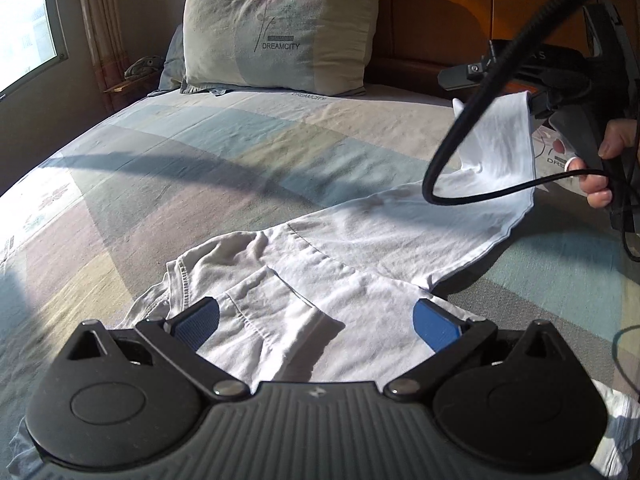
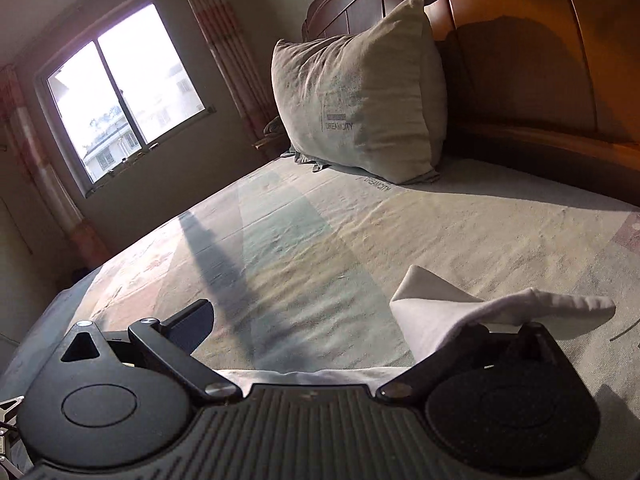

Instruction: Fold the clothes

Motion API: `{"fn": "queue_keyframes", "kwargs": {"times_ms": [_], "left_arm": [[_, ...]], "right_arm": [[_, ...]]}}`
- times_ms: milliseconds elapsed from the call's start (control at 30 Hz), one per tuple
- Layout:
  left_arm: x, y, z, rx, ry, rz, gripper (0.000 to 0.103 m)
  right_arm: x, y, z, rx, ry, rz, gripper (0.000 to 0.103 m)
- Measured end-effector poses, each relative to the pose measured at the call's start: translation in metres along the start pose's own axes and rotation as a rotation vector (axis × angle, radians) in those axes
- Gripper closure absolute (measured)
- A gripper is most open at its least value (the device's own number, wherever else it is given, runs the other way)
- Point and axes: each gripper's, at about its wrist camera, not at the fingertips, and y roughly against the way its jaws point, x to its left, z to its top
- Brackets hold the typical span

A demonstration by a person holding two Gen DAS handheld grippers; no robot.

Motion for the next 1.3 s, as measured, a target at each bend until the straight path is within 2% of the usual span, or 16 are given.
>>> {"fn": "queue_keyframes", "kwargs": {"times_ms": [133, 233, 333, 433, 700, 900, 1300], "left_arm": [[0.007, 0.012, -0.018, 0.017, -0.066, -0.006, 0.001], [0.008, 0.02, -0.03, 0.046, -0.141, -0.037, 0.001], [0.011, 0.029, -0.038, 0.057, -0.17, -0.069, 0.001], [0.019, 0.04, -0.047, 0.061, -0.163, -0.081, 0.001], [0.047, 0.061, -0.069, 0.084, -0.138, -0.049, 0.001], [0.064, 0.074, -0.085, 0.093, -0.123, -0.02, 0.001], [0.086, 0.093, -0.111, 0.107, -0.063, 0.03, 0.001]], "right_arm": [[0.033, -0.006, -0.007, 0.015, 0.035, 0.024, 0.0], [0.053, -0.011, -0.011, 0.032, 0.05, 0.045, 0.0], [0.073, -0.015, -0.014, 0.043, 0.077, 0.058, 0.0], [0.096, -0.02, -0.017, 0.056, 0.104, 0.077, 0.0], [0.152, -0.032, -0.03, 0.094, 0.166, 0.113, 0.0], [0.186, -0.044, -0.044, 0.157, 0.204, 0.108, 0.0], [0.232, -0.055, -0.065, 0.219, 0.246, 0.117, 0.0]]}}
